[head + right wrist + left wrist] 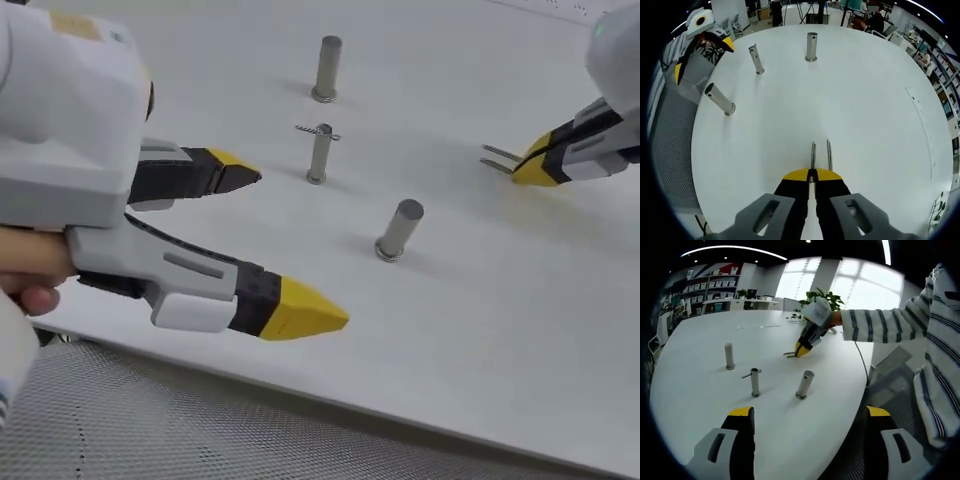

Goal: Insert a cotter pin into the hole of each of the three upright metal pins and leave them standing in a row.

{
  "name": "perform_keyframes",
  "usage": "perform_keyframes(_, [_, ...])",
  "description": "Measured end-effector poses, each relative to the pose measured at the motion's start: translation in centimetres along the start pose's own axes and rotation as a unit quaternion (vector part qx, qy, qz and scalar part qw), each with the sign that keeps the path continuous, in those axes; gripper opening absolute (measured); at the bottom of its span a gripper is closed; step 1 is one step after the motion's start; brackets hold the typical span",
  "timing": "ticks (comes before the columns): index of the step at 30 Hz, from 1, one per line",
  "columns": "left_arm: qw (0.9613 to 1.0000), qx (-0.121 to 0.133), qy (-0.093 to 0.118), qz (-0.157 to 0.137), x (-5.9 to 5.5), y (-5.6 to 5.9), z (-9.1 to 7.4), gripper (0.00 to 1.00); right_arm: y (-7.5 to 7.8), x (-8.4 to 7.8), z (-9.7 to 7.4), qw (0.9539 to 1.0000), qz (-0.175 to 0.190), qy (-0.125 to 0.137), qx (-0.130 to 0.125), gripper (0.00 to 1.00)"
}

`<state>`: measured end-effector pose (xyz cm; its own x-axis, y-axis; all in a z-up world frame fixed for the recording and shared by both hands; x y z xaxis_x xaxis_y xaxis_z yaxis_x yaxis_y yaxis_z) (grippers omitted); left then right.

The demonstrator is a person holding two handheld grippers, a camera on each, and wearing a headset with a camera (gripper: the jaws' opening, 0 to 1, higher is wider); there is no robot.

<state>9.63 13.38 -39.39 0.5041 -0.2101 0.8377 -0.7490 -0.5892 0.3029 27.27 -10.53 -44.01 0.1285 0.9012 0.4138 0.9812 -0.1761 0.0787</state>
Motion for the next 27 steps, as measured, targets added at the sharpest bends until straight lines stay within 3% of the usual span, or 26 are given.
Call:
perform_keyframes(5, [1.0,0.003,-0.005,0.006,0.0,0.0,0.1,0.88,-0.1,0.2,-0.1,0.9998,-0.02,-0.004,0.002,0.0])
perform_keyframes(14, [0.9999,0.006,0.008,0.012,0.5,-0.1,0.1,0.88,-0.4,0.5,-0.4,0.9992,-0.039,-0.007,-0.008,0.0])
perform_keyframes(23, [0.9998,0.011,0.009,0.015,1.0,-0.4,0.1,0.87,-1.0,1.3,-2.0,0.9988,-0.038,0.018,-0.026,0.0])
perform_keyframes(27, [0.9997,0.013,0.018,-0.005,1.2,-0.5,0.3,0.86,-1.1,1.4,-2.6,0.9982,-0.034,0.033,-0.037,0.0])
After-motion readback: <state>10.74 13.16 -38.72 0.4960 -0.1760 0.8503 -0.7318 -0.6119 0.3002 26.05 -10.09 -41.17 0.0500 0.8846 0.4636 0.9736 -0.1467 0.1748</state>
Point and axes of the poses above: the centre of the closed fingertips' face, and the gripper's own axes: z roughly forward along the fingers, y roughly to its right, x roughly out of its top, the point moved 6 cm from there along -z, roughly backward along the fingers, and after that the axes turned 2 degrees about y, right-handed, at the moved point
